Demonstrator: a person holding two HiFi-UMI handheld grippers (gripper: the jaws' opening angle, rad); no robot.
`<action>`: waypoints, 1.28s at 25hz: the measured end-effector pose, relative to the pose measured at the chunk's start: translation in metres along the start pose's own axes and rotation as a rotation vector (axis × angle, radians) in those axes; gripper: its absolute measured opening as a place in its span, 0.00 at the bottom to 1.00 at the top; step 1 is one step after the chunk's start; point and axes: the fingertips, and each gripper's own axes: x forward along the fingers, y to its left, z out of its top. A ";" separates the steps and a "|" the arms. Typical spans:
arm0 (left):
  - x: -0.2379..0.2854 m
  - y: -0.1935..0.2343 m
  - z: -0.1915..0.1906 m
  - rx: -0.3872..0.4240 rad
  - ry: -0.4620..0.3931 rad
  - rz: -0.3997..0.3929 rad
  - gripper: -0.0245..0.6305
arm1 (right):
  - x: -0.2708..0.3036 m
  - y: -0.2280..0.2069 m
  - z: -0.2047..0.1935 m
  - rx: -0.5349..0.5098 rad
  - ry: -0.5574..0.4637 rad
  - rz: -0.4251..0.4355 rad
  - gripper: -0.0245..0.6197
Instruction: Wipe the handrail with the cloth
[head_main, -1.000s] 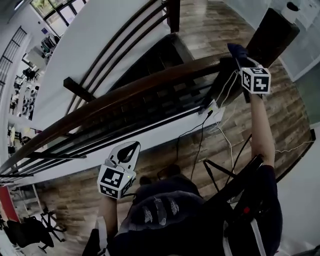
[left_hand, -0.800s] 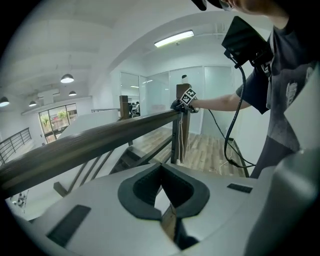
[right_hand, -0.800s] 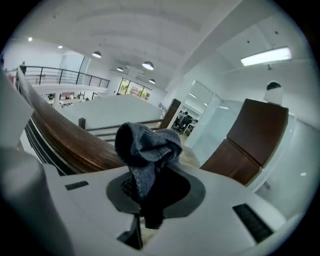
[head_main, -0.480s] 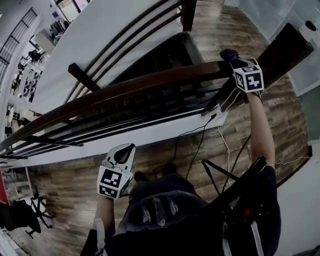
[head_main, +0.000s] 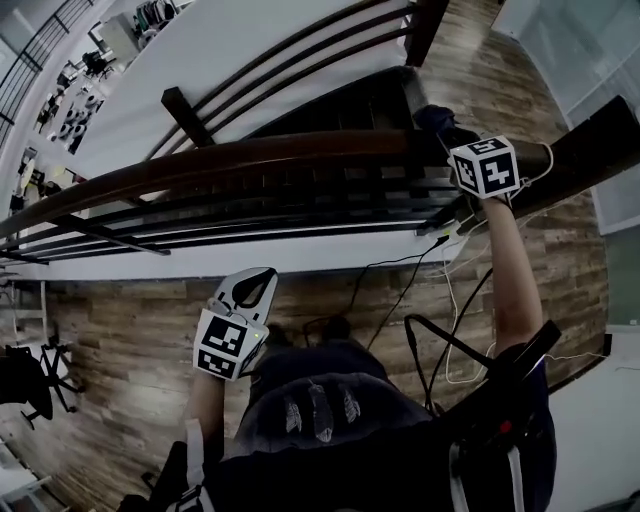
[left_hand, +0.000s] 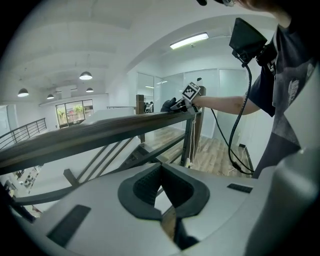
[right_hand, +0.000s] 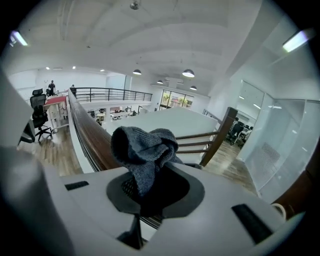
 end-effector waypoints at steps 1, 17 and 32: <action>-0.003 0.003 0.000 -0.010 -0.004 0.007 0.05 | 0.004 0.006 0.004 -0.009 0.002 0.015 0.10; -0.146 0.151 -0.063 -0.168 -0.037 0.108 0.05 | 0.071 0.274 0.157 -0.171 0.043 0.258 0.10; -0.262 0.255 -0.172 -0.380 -0.066 0.320 0.05 | 0.169 0.581 0.296 -0.406 -0.025 0.512 0.10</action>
